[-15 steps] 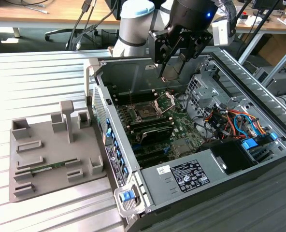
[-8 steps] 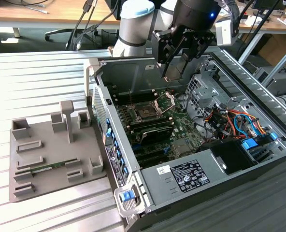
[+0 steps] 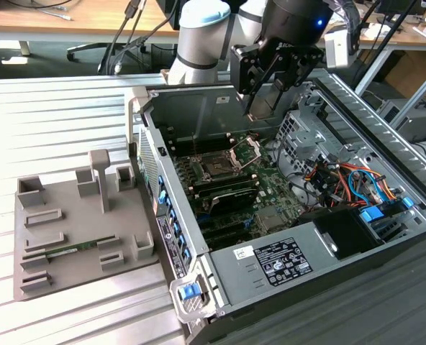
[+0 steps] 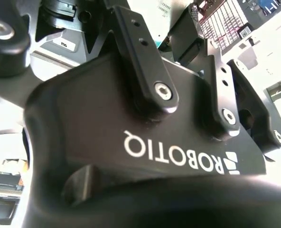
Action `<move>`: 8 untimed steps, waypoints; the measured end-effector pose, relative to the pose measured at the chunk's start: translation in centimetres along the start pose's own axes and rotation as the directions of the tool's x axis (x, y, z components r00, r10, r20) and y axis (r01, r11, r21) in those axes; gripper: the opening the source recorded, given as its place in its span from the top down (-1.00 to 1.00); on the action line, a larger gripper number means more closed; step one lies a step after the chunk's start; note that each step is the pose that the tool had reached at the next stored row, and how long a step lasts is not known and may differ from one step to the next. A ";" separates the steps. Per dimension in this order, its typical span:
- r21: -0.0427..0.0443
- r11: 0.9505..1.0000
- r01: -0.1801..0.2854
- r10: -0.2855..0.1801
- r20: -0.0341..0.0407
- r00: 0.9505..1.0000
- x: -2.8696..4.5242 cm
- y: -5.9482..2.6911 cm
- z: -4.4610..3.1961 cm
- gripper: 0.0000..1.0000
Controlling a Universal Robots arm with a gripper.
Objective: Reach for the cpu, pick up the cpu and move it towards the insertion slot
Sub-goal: 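Pick up the cpu and move it towards the insertion slot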
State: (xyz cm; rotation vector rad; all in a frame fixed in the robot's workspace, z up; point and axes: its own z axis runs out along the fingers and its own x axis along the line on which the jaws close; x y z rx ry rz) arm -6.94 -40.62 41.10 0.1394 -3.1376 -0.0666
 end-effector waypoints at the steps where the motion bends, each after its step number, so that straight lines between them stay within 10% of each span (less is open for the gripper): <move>1: 0.000 1.000 0.000 0.000 0.000 1.000 -0.14 -0.01 0.00 -0.10; 8: 0.000 1.000 0.000 0.000 0.000 1.000 -1.01 -0.09 0.00 -0.10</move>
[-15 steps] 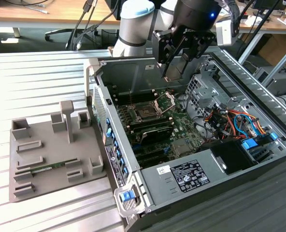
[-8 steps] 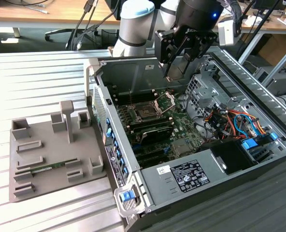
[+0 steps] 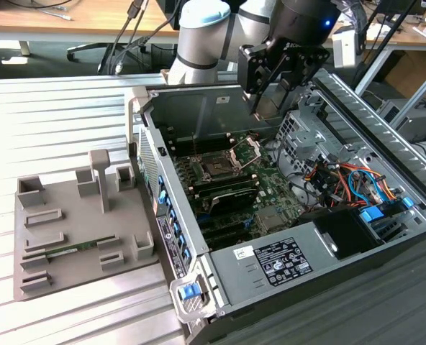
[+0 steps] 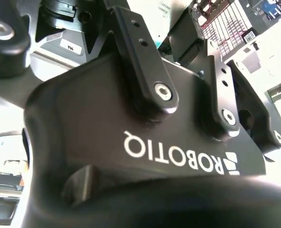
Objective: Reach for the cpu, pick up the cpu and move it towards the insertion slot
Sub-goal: 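Pick up the cpu and move it towards the insertion slot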
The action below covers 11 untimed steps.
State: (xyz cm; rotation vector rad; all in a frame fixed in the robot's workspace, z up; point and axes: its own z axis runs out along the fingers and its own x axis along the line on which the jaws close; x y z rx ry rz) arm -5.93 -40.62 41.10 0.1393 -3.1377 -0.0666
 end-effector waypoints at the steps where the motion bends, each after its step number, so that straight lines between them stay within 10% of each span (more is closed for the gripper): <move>1: 0.000 1.000 0.000 0.000 0.000 1.000 -0.13 -0.01 0.00 -0.10; 11: 0.000 1.000 0.000 0.000 0.000 1.000 -1.35 -0.12 0.00 -0.10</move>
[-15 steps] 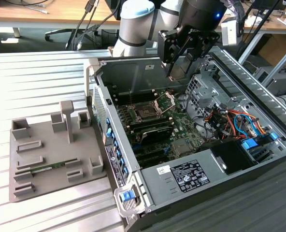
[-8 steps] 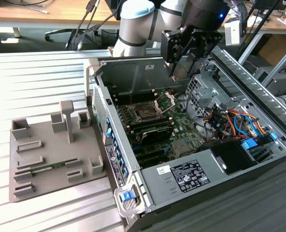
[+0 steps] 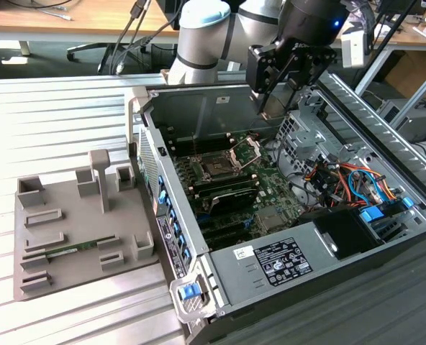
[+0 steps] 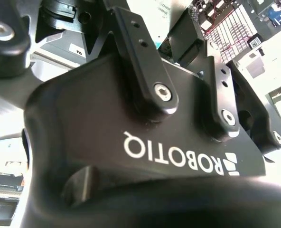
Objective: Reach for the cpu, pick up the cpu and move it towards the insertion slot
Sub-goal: 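Pick up the cpu and move it towards the insertion slot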
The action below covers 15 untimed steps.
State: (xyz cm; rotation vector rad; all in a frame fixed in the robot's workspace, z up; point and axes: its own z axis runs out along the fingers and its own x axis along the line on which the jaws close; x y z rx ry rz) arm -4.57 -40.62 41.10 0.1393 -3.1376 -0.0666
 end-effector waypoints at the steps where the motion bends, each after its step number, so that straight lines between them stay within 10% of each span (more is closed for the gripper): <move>1: 0.000 1.000 0.000 0.000 0.000 1.000 -0.09 -0.01 0.00 -0.10; 15: 0.000 1.000 0.000 0.000 0.000 1.000 -1.50 -0.13 0.00 -0.10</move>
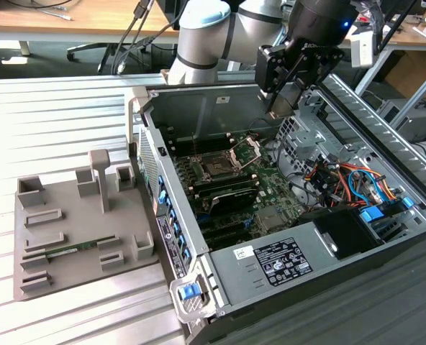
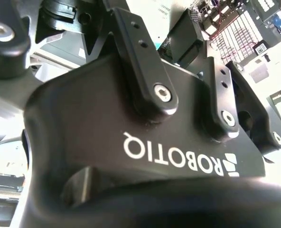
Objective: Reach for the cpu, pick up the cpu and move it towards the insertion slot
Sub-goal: 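Pick up the cpu and move it towards the insertion slot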
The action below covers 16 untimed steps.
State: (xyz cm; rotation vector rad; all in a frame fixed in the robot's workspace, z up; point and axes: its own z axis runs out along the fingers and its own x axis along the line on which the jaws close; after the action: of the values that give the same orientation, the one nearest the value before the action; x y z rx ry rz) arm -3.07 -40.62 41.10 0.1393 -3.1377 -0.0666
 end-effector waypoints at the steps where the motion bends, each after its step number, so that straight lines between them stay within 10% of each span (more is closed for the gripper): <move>1: 0.000 1.000 0.000 0.000 0.000 1.000 -0.08 -0.01 0.00 -0.10; 16: 0.000 1.000 0.000 0.000 0.000 1.000 -2.05 -0.18 0.00 -0.10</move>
State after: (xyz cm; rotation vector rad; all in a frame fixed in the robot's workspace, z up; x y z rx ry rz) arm -1.00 -40.62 41.10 0.1392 -3.1377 -0.0666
